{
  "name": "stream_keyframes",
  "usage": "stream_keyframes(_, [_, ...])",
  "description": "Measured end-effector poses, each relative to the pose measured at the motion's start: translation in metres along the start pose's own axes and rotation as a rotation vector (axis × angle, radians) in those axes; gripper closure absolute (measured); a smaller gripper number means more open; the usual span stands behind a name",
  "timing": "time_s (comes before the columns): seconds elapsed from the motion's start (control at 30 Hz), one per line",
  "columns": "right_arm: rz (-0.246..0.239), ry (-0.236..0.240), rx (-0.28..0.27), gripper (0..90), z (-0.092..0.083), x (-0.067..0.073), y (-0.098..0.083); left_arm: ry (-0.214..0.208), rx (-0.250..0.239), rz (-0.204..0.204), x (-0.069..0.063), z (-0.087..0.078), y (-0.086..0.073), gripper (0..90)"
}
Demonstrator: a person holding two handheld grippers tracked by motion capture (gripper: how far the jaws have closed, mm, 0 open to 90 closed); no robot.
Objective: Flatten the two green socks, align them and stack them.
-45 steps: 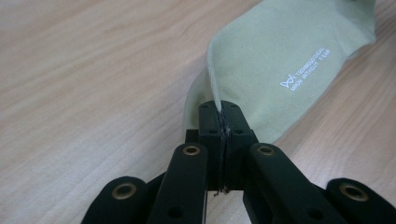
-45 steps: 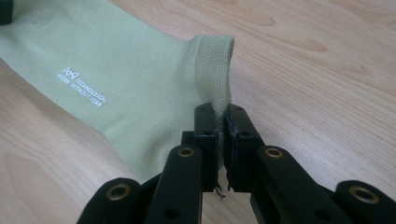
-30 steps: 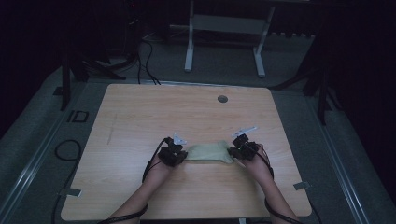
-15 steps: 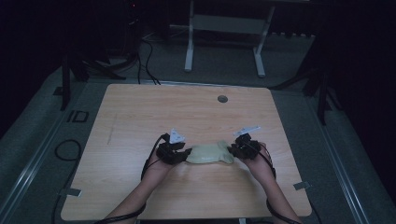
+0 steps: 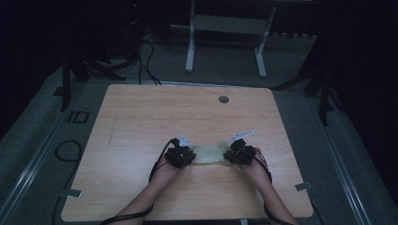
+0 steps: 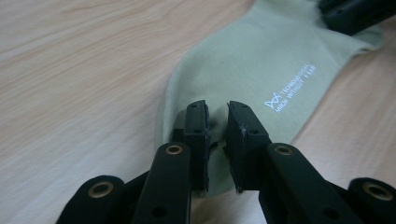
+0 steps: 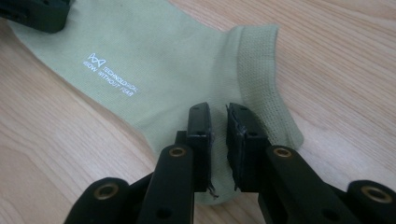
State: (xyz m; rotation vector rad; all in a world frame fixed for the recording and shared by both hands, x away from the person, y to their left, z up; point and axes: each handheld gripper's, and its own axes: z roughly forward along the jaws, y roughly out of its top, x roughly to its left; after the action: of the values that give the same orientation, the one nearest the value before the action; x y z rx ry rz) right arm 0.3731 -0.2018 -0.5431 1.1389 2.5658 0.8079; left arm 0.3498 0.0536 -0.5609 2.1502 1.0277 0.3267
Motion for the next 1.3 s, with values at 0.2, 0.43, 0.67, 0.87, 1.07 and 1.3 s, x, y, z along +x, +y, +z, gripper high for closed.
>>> stream_keyframes(0.2, [-0.015,0.019,-0.001,78.5,0.007,0.005,0.009,0.020,0.007,-0.008,0.009,-0.007,-0.005,77.9])
stream_keyframes(0.43, [-0.028,0.028,0.005,77.7,0.016,0.013,0.022,0.023,0.012,-0.033,0.021,-0.013,-0.010,77.9])
stream_keyframes(0.67, [-0.016,0.039,0.008,75.1,0.016,0.012,0.023,0.013,0.019,-0.040,0.021,-0.013,-0.008,76.4])
stream_keyframes(0.87, [-0.035,0.063,-0.017,63.3,0.001,0.016,0.027,-0.045,0.013,-0.031,0.017,-0.025,0.001,61.1])
stream_keyframes(1.07, [-0.047,0.068,-0.068,37.3,-0.011,0.020,0.032,-0.053,-0.015,-0.007,0.008,-0.038,0.008,41.9])
stream_keyframes(1.3, [-0.048,0.067,-0.091,14.4,-0.014,0.021,0.027,-0.074,-0.034,-0.028,0.009,-0.046,0.003,15.1])
